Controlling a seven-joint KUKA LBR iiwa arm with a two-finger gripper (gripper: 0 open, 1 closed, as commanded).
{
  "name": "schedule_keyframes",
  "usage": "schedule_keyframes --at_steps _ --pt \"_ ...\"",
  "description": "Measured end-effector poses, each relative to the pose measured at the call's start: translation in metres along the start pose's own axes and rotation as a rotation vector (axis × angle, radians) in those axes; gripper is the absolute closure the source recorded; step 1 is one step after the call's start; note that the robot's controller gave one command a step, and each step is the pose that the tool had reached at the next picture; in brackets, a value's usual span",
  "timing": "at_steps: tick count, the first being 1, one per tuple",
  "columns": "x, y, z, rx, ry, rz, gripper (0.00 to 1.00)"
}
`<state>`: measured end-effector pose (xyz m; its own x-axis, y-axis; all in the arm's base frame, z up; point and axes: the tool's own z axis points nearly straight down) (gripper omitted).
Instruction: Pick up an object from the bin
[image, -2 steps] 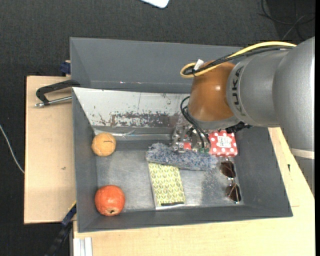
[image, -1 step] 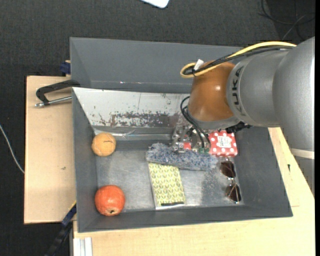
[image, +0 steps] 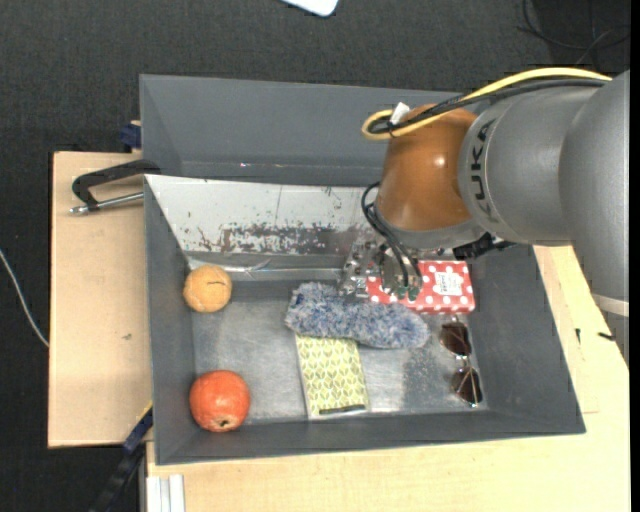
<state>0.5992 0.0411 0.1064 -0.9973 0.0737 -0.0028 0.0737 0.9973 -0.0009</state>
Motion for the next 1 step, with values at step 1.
schedule_keyframes --at_steps 1 --pt "0.0025 -0.0061 -0.0476 -0.003 0.001 0.010 1.00"
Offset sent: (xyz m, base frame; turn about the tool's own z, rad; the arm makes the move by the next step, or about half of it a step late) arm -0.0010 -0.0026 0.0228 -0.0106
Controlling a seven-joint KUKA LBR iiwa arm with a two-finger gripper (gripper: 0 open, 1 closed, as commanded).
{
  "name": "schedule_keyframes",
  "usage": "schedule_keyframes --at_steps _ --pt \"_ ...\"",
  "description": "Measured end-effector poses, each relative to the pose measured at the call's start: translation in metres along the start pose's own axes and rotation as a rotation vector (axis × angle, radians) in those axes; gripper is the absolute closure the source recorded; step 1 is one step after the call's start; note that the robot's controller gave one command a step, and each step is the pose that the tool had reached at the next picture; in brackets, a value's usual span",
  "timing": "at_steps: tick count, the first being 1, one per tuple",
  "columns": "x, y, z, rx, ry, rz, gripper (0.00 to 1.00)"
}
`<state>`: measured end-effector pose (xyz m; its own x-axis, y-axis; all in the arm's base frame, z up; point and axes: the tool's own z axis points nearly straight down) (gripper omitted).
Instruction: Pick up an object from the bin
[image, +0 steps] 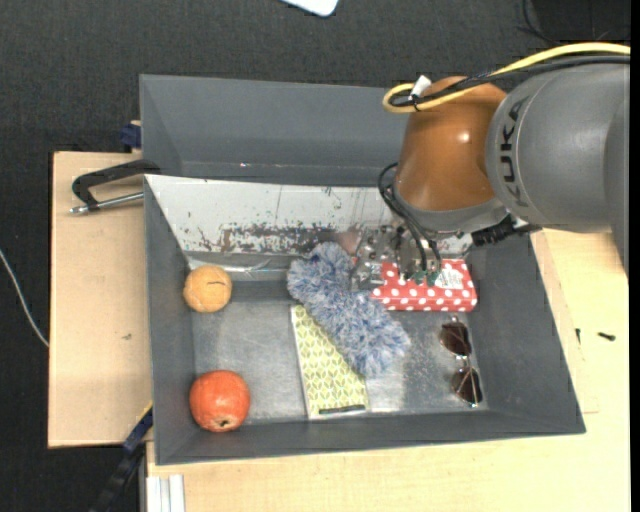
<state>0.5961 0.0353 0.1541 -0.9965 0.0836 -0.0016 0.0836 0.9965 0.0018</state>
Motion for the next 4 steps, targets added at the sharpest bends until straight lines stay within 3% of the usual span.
schedule_keyframes --at_steps 1,2,3,4 --pt "-0.002 0.010 0.011 0.000 -0.010 0.018 1.00" --pt "0.001 0.027 0.053 -0.001 -0.009 0.052 0.00" --pt "-0.001 0.038 0.066 0.000 -0.008 0.036 0.00" --pt "-0.001 0.049 0.075 0.002 0.003 0.021 1.00"
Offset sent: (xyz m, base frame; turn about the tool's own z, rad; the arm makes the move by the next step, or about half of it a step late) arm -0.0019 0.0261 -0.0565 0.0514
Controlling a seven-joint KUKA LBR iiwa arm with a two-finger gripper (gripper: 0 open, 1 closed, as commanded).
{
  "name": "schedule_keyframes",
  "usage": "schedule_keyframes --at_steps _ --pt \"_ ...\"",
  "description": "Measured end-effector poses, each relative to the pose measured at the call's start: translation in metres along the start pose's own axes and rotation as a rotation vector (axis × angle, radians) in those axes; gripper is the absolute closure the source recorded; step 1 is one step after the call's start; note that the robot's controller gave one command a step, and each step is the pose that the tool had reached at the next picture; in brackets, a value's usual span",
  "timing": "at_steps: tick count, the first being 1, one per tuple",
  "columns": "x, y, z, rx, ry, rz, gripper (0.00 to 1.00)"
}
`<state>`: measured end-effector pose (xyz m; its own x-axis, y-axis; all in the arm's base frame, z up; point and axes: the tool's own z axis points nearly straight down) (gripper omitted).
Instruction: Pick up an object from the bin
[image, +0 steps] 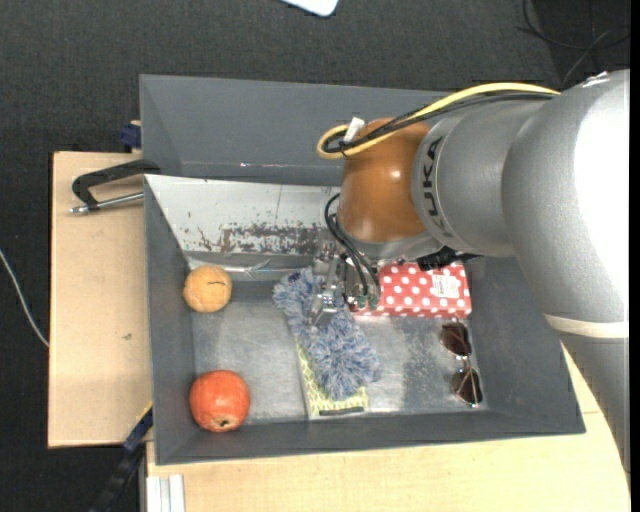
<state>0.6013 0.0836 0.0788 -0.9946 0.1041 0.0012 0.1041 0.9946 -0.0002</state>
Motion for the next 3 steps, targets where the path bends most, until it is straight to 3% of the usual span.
schedule_keyframes --at_steps 1,2,3 --pt "0.000 0.000 0.000 0.000 0.000 0.000 1.00" --pt "0.009 0.019 -0.144 -0.003 -0.008 -0.012 1.00" --pt "0.010 0.019 -0.143 -0.002 -0.006 -0.012 1.00"
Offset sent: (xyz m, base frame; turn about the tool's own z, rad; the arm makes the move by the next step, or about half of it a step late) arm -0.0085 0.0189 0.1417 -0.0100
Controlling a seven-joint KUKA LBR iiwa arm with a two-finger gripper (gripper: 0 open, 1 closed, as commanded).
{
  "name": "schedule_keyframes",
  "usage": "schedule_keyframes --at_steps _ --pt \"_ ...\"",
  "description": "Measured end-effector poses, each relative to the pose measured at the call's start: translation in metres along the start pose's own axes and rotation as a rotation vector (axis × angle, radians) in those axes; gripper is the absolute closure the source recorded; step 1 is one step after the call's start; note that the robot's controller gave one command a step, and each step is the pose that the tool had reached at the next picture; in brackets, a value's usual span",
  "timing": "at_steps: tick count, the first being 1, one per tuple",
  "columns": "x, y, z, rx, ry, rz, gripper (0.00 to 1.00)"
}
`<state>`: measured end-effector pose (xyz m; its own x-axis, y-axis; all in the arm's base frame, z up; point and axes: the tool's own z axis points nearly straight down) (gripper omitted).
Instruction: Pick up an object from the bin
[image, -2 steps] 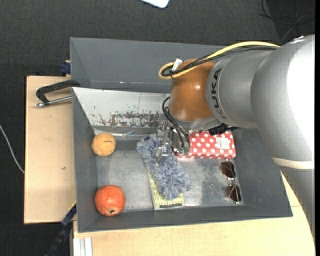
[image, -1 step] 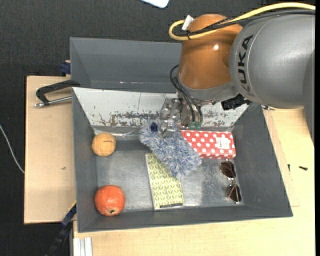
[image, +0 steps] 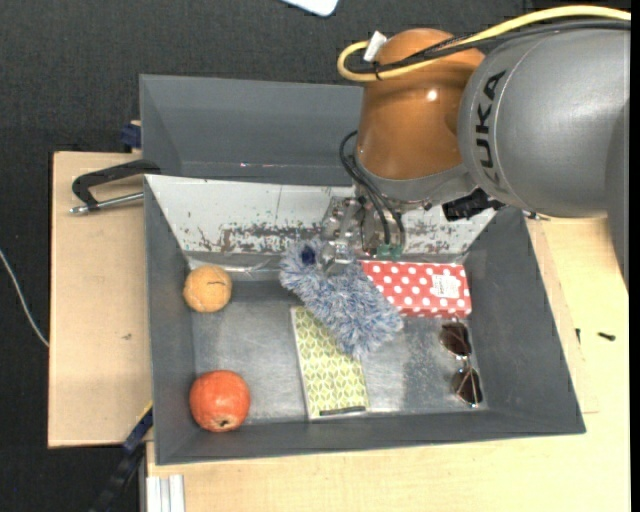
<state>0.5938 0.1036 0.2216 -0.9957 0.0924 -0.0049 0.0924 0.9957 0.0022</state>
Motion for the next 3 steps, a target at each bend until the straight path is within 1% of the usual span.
schedule_keyframes --at_steps 1,2,3 --pt "0.004 -0.006 0.041 -0.001 -0.005 -0.003 1.00" --pt "0.005 -0.008 0.057 0.000 0.000 -0.004 1.00" --pt "0.005 -0.009 0.085 0.002 0.008 -0.033 1.00"
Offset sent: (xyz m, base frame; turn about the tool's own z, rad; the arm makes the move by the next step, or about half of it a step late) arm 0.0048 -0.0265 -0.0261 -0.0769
